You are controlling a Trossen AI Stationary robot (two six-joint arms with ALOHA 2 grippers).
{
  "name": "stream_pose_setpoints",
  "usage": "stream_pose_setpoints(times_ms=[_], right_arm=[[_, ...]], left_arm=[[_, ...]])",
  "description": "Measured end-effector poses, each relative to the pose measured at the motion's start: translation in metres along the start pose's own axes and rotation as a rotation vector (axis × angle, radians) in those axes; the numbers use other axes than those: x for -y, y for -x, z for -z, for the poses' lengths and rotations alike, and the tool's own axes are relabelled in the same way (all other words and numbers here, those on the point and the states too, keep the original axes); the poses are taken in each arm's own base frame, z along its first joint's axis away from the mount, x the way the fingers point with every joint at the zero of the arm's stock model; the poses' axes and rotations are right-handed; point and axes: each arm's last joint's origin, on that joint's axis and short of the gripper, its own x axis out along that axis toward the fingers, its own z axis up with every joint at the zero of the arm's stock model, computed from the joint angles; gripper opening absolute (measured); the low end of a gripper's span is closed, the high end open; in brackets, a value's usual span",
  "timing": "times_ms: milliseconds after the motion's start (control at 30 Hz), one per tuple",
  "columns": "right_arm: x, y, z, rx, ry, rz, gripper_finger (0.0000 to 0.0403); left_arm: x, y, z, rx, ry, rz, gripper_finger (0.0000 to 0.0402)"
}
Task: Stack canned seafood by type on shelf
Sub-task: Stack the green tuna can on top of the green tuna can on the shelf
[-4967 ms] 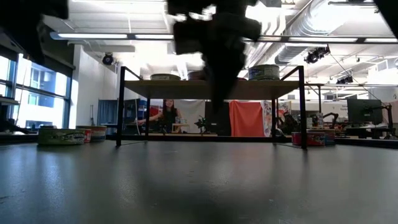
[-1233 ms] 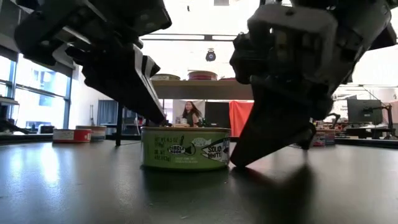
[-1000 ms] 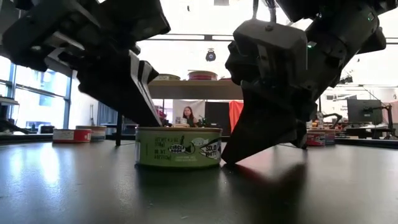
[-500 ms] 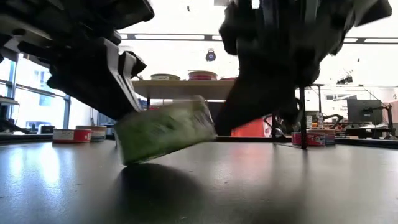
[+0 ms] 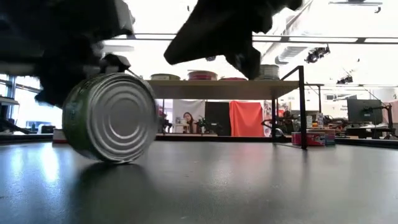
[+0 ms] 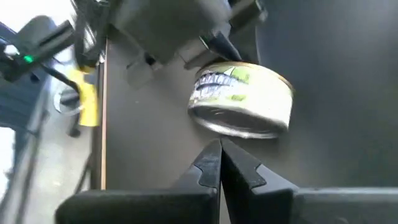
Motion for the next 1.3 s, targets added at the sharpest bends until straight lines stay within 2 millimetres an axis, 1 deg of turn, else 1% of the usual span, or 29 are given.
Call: stream_pose_setpoints(times_ms=[33, 100, 233, 300, 367, 467, 567, 667, 733, 800, 900, 967, 1067, 1200, 1300], right_arm=[[-0.002, 0.001, -0.004, -0.009, 0.032, 0.007, 0.0], [-0.006, 0.005, -0.01, -0.04, 0.102, 0.031, 0.0], [-0.017, 0.016, -0.027, -0.112, 0.269, 0.04, 0.0], [-0.021, 0.021, -0.035, -0.141, 0.336, 0.037, 0.0], [-0.023, 0.025, -0.045, -0.143, 0.348, 0.043, 0.0001], [-0.025, 0.028, -0.058, -0.131, 0.311, 0.009, 0.0017], [-0.024, 0.031, -0.071, -0.165, 0.412, -0.073, 0.0063], [-0.018, 0.037, -0.086, -0.212, 0.536, -0.084, 0.013], [-0.009, 0.037, -0.095, -0.252, 0.584, -0.076, 0.0178], [0.0, 0.029, -0.102, -0.293, 0.648, -0.08, 0.0223], [0.012, 0.012, -0.106, -0.361, 0.802, -0.066, 0.0274], [0.016, 0.0, -0.109, -0.411, 0.912, -0.073, 0.0293], [0.024, -0.015, -0.108, -0.51, 1.045, -0.085, 0.0299], [0.028, -0.035, -0.104, -0.559, 1.181, -0.062, 0.03], [0.028, -0.043, -0.105, -0.543, 1.251, -0.077, 0.03]], left_arm=[[-0.002, 0.003, 0.002, -0.018, 0.004, -0.009, 0.0], [-0.009, 0.015, 0.001, -0.015, 0.045, -0.044, 0.0], [-0.028, 0.045, 0.008, -0.037, 0.08, -0.172, 0.0], [-0.038, 0.064, 0.011, -0.021, 0.13, -0.232, 0.0], [-0.045, 0.084, 0.016, 0.011, 0.221, -0.275, 0.0], [-0.044, 0.108, 0.025, 0.091, 0.389, -0.301, 0.0], [-0.031, 0.123, 0.028, 0.224, 0.546, -0.286, 0.0], [-0.008, 0.127, 0.027, 0.351, 0.67, -0.218, 0.0], [0.01, 0.124, 0.023, 0.433, 0.735, -0.165, 0.0], [0.028, 0.118, 0.017, 0.501, 0.795, -0.109, 0.0], [0.052, 0.109, 0.007, 0.578, 0.872, -0.009, 0.0], [0.065, 0.106, 0.001, 0.63, 0.93, 0.06, 0.0], [0.078, 0.11, -0.009, 0.729, 1.019, 0.149, 0.0], [0.088, 0.127, -0.016, 0.845, 1.063, 0.21, 0.0], [0.09, 0.143, -0.02, 0.915, 1.092, 0.245, 0.0]])
